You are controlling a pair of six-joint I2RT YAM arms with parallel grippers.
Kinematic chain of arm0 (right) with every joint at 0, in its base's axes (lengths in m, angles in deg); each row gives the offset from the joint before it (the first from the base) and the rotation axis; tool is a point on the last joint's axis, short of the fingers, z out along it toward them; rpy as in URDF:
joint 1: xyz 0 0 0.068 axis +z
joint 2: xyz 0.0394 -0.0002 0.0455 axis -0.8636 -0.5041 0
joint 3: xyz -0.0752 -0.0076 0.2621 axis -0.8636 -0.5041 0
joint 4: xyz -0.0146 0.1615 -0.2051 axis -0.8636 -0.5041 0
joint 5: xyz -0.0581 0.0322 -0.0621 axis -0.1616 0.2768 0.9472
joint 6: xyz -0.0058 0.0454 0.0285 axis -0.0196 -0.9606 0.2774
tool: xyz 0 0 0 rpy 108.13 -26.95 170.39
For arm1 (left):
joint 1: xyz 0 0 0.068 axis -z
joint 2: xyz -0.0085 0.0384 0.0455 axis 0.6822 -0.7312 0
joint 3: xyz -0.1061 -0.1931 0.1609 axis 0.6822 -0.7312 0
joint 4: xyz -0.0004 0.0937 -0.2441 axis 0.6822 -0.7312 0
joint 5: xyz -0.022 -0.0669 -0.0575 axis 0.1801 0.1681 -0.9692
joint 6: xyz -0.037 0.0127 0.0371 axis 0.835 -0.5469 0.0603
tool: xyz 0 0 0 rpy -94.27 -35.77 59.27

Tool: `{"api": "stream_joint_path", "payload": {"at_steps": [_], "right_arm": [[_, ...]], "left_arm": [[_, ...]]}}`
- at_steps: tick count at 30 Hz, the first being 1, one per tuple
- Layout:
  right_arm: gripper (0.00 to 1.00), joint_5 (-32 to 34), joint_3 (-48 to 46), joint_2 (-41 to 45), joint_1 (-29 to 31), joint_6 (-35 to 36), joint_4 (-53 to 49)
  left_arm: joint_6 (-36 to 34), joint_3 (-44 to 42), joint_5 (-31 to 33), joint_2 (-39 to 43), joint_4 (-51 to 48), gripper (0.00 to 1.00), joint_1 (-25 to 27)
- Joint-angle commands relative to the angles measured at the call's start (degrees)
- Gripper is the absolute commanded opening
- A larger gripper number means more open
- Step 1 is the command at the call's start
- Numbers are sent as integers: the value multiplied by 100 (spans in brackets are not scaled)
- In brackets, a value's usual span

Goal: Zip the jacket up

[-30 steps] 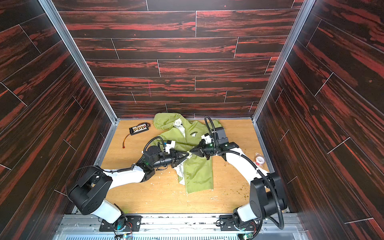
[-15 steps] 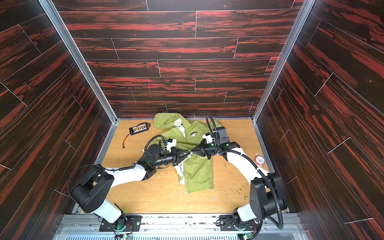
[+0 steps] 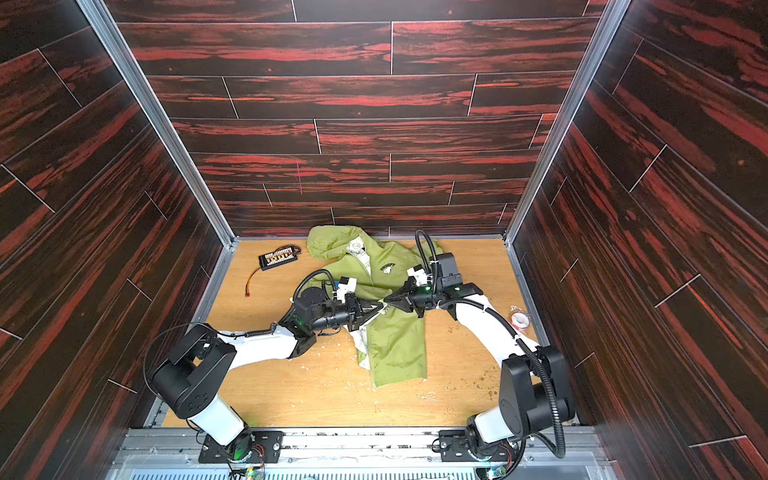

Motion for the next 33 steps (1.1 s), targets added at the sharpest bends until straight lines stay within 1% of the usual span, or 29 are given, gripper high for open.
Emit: {"api": "stream_joint_path", "payload": {"at_steps": [1, 3, 4, 7, 8, 10, 11, 13, 17, 20, 22, 24, 26, 29, 33], "right_arm": [[0, -134, 174, -182, -31, 88, -132], [1, -102, 168, -159, -51, 139, -194], [7, -55, 150, -131, -68, 174, -225], [32, 124, 17, 86, -156, 225, -266], [39, 192, -44, 174, -195, 229, -273], [50, 353, -195, 406, -281, 265, -338], [53, 450, -256, 497, -310, 287, -403], [54, 616, -386, 715, -331, 341, -557], [54, 785, -932, 1236, -331, 279, -666], [51, 828, -1532, 1759, -308, 215, -801], [51, 792, -1991, 2126, -256, 206, -966], [49, 790, -2406, 2427, -138, 215, -1155], [48, 946, -2799, 2739, 38, 186, -1425], [48, 1087, -3425, 3305, 254, -67, -1595], [50, 1082, -4205, 4050, 356, -665, -1372]], "left_arm": [[65, 211, -84, -50, 286, 2, 20], [105, 231, -93, -90, 330, 0, 20], [114, 240, -93, -107, 340, 0, 20], [134, 266, -65, -151, 323, 0, 14], [131, 266, -42, -159, 320, 0, 13], [125, 275, -6, -168, 247, 0, -2], [123, 280, 3, -169, 202, 0, 1], [54, 308, 34, -139, 0, 0, -15], [-256, 285, 174, 34, -665, 0, -104], [-509, 166, 427, 233, -1289, 0, -236], [-728, 87, 717, 418, -1861, 0, -325], [-931, 31, 924, 557, -2327, 0, -371], [-1029, -44, 1116, 647, -2674, 0, -408], [-926, -343, 1453, 762, -2738, 0, -456], [-492, -794, 1663, 703, -2120, 0, -459]]}}
